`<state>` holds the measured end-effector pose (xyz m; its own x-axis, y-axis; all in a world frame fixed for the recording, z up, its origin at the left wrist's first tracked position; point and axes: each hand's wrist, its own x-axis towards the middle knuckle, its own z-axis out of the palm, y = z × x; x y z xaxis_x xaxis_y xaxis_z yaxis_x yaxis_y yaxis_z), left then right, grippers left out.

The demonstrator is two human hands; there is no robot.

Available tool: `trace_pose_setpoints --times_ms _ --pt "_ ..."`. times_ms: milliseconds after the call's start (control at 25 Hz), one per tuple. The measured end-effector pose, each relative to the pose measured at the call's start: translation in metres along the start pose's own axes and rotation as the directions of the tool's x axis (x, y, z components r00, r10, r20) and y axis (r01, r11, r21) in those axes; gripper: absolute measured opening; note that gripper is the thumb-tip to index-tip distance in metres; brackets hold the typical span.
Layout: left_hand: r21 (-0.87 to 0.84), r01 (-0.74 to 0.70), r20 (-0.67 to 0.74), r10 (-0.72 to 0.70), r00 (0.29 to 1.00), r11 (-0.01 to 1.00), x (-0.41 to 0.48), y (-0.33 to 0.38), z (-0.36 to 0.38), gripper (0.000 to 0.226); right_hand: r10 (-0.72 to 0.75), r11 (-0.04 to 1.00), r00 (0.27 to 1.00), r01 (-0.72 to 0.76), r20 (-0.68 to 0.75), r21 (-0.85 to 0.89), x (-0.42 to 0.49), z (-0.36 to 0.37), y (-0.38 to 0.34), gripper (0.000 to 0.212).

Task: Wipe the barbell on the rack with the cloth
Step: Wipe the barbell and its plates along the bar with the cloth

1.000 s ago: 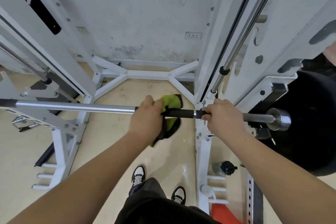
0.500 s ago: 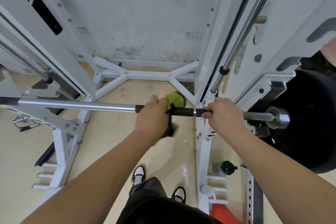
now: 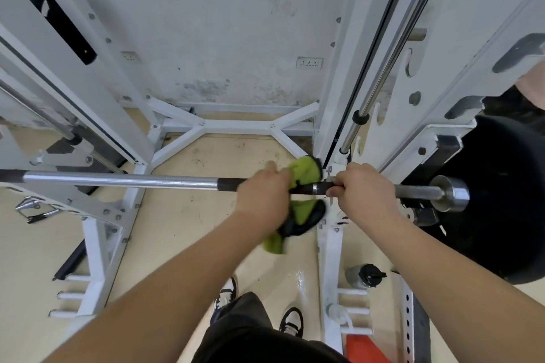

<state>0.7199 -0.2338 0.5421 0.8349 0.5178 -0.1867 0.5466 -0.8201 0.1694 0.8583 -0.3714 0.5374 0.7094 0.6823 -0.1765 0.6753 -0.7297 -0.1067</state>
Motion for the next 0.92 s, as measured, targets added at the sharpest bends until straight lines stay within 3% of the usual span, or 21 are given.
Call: trace_pose_setpoints --times_ms 120,200,400,600,800,920 --pt "0.061 0.128 0.053 -0.131 0.990 0.990 0.009 -0.040 -0.020 0.009 -0.020 1.000 1.000 0.020 -0.008 -0.012 0.001 0.000 0.002 0.029" --pt "0.021 0.120 0.159 -0.122 0.980 0.993 0.029 -0.032 -0.026 0.017 -0.031 0.999 0.999 0.030 -0.042 -0.017 -0.003 0.002 0.002 0.029" --pt "-0.057 -0.126 0.359 0.138 0.923 0.990 0.078 0.019 -0.019 0.027 0.007 1.000 0.999 -0.006 -0.050 0.010 -0.005 -0.002 0.000 0.026" --pt "-0.265 -0.243 0.417 0.339 0.844 0.933 0.086 -0.033 -0.032 0.035 0.103 0.995 0.995 -0.103 -0.012 0.005 -0.008 -0.003 -0.009 0.024" --pt "-0.277 -0.396 0.486 0.483 0.728 0.875 0.099 -0.085 -0.049 0.021 0.282 0.959 0.959 -0.282 -0.012 -0.001 -0.010 0.001 -0.044 0.016" --pt "-0.376 -0.414 0.497 0.558 0.665 0.829 0.110 -0.085 -0.042 0.010 0.361 0.924 0.933 -0.357 -0.003 0.136 -0.017 0.008 -0.059 0.019"
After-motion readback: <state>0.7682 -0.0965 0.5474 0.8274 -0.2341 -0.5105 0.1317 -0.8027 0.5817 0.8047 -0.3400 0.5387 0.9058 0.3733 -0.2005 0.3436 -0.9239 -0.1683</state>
